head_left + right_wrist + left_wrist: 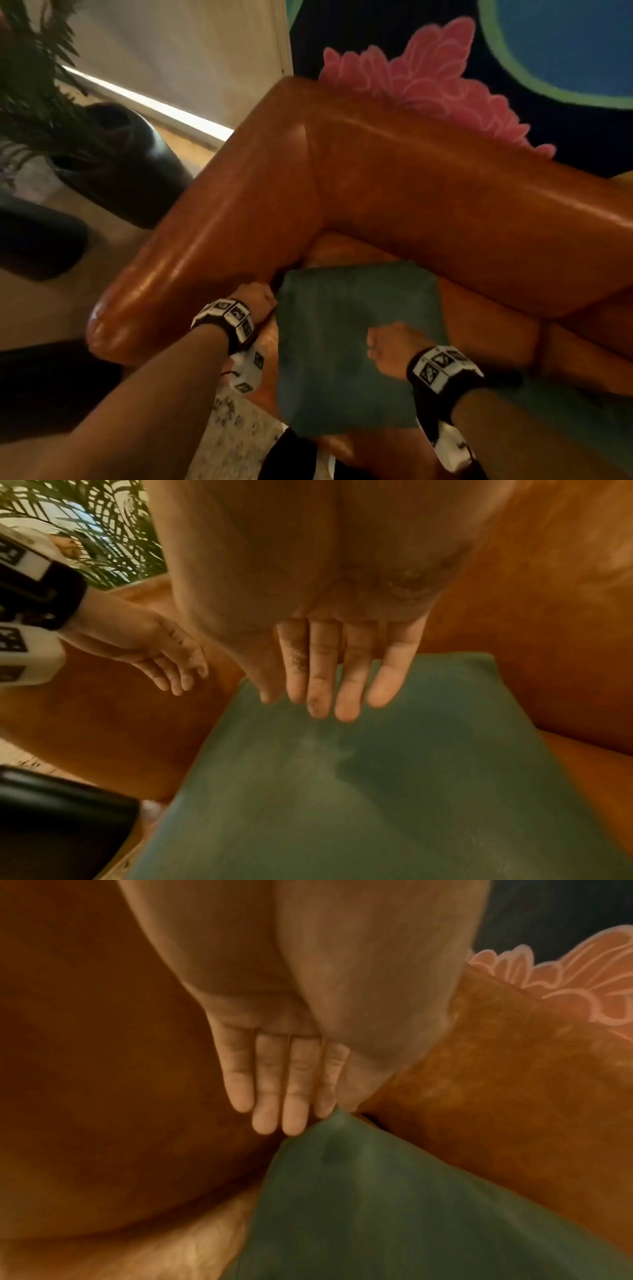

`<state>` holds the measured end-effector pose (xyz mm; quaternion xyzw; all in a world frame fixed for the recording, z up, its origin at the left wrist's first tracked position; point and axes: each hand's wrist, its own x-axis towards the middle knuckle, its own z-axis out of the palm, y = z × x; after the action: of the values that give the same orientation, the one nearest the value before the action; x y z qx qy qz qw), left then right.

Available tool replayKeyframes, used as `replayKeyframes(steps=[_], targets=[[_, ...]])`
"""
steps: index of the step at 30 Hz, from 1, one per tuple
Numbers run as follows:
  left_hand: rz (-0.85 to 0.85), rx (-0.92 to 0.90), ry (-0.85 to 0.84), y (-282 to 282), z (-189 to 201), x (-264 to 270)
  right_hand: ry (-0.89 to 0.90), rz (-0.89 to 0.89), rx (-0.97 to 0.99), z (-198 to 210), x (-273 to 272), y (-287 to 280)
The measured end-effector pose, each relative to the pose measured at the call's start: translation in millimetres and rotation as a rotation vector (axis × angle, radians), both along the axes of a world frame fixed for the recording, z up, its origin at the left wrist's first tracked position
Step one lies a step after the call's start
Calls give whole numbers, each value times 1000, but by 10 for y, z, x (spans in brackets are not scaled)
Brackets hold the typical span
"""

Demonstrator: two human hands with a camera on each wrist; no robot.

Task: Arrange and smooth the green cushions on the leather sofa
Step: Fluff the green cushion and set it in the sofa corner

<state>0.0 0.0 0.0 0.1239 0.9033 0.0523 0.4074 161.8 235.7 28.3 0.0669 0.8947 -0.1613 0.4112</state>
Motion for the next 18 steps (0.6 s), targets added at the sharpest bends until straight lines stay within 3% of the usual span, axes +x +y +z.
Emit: replayKeyframes(steps=[9,12,15,18], targets=[[310,72,-11,389,-815,-289,2,-117,87,-750,-269,356],[390,92,-94,435,-959,-428,4,-150,120,-887,-307,376],[308,16,-203,459,-996,-487,-51,-142,153,-938,-313,379],[65,-33,-270,526,-1011,-457,-92,-154,165,-969,-339,368]])
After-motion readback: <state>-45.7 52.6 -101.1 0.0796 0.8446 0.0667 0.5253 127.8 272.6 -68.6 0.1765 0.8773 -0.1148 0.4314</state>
